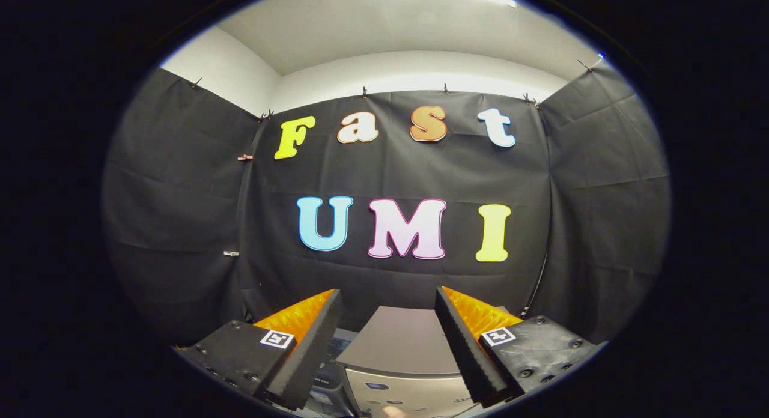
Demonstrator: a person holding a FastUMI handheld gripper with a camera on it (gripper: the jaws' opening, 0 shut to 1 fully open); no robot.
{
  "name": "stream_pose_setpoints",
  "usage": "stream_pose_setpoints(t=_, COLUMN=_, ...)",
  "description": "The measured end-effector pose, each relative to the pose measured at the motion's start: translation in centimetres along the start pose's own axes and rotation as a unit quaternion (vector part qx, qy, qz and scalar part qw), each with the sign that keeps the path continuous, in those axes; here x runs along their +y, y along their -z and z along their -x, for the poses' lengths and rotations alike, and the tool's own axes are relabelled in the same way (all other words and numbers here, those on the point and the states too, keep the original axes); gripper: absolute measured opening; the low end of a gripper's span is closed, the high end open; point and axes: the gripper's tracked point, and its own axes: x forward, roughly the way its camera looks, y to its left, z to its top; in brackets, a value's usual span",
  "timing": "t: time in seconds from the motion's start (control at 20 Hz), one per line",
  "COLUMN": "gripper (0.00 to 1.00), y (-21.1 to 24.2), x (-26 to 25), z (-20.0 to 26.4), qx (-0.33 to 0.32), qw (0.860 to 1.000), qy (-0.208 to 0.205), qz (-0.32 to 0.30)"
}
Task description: Put the clothes into the washing machine and then close the washing machine lid.
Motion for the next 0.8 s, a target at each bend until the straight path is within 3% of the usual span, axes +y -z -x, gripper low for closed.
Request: stream_pose_setpoints(t=0.8, gripper=0.97, y=-0.6, x=-2.2, z=1.9, qx=-0.017, qw=1.000, qy=0.011, qz=-0.002)
